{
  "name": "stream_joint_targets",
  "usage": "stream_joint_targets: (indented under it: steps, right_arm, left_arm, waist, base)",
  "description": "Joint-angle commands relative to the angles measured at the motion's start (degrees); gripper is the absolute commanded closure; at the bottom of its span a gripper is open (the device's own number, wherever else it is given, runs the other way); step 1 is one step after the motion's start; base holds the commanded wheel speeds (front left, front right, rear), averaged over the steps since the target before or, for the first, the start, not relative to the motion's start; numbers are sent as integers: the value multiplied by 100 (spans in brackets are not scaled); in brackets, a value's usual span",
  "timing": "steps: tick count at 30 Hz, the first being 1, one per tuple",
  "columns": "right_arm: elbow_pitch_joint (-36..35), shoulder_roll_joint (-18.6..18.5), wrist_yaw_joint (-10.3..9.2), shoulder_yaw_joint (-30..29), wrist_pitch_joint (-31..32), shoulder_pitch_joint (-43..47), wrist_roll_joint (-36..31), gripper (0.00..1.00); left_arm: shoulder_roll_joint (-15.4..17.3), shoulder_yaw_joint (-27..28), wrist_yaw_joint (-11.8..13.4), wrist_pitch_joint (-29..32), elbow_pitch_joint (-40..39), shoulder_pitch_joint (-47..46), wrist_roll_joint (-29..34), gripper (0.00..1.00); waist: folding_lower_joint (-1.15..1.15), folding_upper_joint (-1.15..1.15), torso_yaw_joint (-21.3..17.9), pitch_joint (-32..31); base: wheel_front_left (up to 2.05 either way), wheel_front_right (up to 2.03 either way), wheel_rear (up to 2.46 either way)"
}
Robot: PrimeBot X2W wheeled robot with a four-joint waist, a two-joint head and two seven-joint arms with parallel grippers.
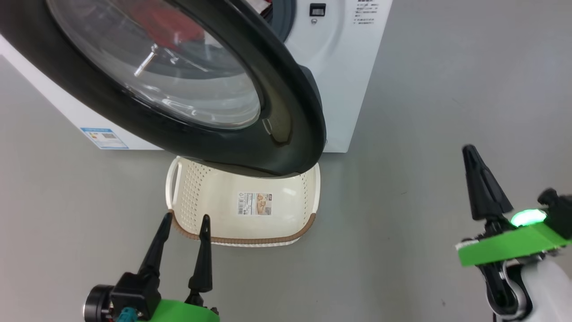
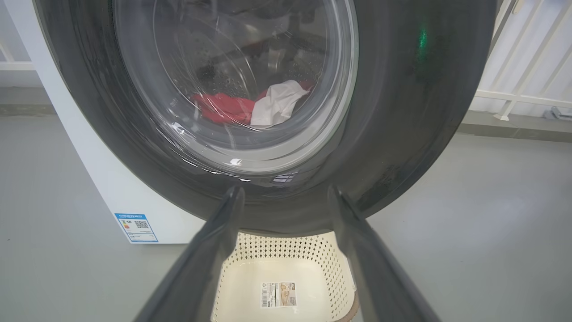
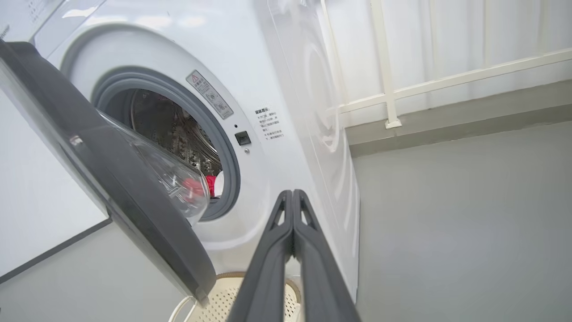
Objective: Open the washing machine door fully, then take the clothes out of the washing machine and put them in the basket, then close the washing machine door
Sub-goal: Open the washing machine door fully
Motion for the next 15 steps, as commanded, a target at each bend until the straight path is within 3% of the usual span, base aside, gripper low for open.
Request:
stream_joint_targets:
  steps: [1,10,15]
  right_arm:
    - [-191,-118,37,282,-37,-268,204,100]
    - [-245,-475,37,1345,-37,-1225,1326,100]
    - [-138,-831,37,1995,-37,-1927,2462,100]
  left_arm:
    - [56,134,49,-45,-150,-43,-25,0]
    - [56,-88,69,-45,-176,-83,-106,0]
    - [56,-225,114,-45,-216,-125,-178,0]
  waist:
    - [0,0,40,7]
    - [0,0,294,88]
    - [0,0,494,199]
  base:
    - [0,0,0]
    - [0,0,0]
    - [0,0,0]
